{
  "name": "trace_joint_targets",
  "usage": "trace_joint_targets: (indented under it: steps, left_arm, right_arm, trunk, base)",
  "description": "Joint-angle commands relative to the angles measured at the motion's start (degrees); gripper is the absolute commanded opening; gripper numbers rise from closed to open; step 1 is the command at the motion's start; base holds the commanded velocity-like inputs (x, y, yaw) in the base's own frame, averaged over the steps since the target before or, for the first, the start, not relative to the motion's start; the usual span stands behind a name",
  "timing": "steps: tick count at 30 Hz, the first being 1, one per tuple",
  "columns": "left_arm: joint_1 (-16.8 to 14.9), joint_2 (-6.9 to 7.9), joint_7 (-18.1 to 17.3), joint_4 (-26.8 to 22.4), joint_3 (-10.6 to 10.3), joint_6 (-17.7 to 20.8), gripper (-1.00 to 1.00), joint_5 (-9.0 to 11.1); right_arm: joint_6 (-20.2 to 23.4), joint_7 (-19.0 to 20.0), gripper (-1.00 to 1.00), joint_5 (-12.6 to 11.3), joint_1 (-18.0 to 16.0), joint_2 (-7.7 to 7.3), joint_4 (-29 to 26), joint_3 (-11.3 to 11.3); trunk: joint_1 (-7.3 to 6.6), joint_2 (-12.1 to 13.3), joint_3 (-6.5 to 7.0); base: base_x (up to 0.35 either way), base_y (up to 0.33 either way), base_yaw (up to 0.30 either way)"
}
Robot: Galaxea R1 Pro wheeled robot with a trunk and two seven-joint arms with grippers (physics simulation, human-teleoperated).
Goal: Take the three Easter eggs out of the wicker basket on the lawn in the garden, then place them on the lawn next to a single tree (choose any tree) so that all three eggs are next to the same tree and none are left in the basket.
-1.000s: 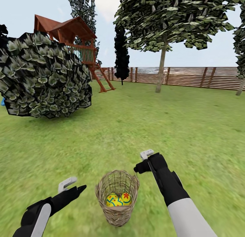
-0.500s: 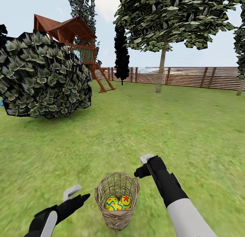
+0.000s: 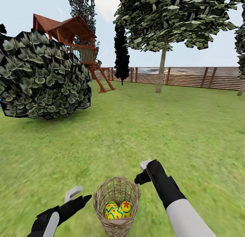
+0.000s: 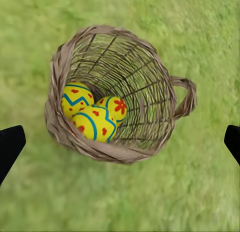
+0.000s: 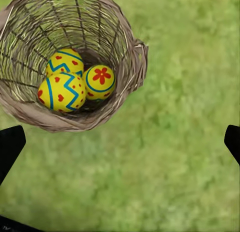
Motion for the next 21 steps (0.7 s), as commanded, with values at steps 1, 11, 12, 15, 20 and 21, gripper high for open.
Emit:
trace_joint_targets:
  steps: [1,11,12,15,20,21]
  left_arm:
    - [0.0,-0.06,-0.3,0.0,0.2,0.4,1.00,-0.1]
    - [0.0,-0.05,-0.2,0.1,0.1,0.3,1.00,-0.1]
    - [0.0,-0.07,-0.2,0.1,0.1,0.3,1.00,-0.1]
    - [0.0,-0.06,-0.2,0.3,0.1,0.3,1.00,-0.2]
    - [0.0,-0.05,-0.2,0.5,0.1,0.3,1.00,-0.3]
    - [0.0,-0.05,-0.2,0.6,0.1,0.3,1.00,-0.3]
  right_arm:
    - [0.1,0.5,1.00,0.6,0.0,-0.01,0.5,0.0]
    - [-0.1,0.5,1.00,0.6,0.0,-0.01,3.8,0.1]
    - [-0.1,0.6,1.00,0.6,0.0,-0.01,3.9,0.1]
    - [-0.1,0.6,1.00,0.6,0.0,0.00,4.3,0.0]
    - [-0.2,0.6,1.00,0.5,0.0,-0.02,6.3,0.0]
    - [-0.5,0.6,1.00,0.5,0.0,-0.02,7.0,0.0]
  trunk:
    - [0.03,0.0,-0.06]
    - [0.03,0.0,-0.06]
    - [0.03,0.0,-0.06]
    - [0.03,0.0,-0.06]
    - [0.03,0.0,-0.06]
    - [0.03,0.0,-0.06]
  base:
    - [0.326,0.000,0.000]
    - [0.337,0.000,0.000]
    - [0.340,0.000,0.000]
    - [0.340,0.000,0.000]
    - [0.341,0.000,0.000]
    - [0.318,0.000,0.000]
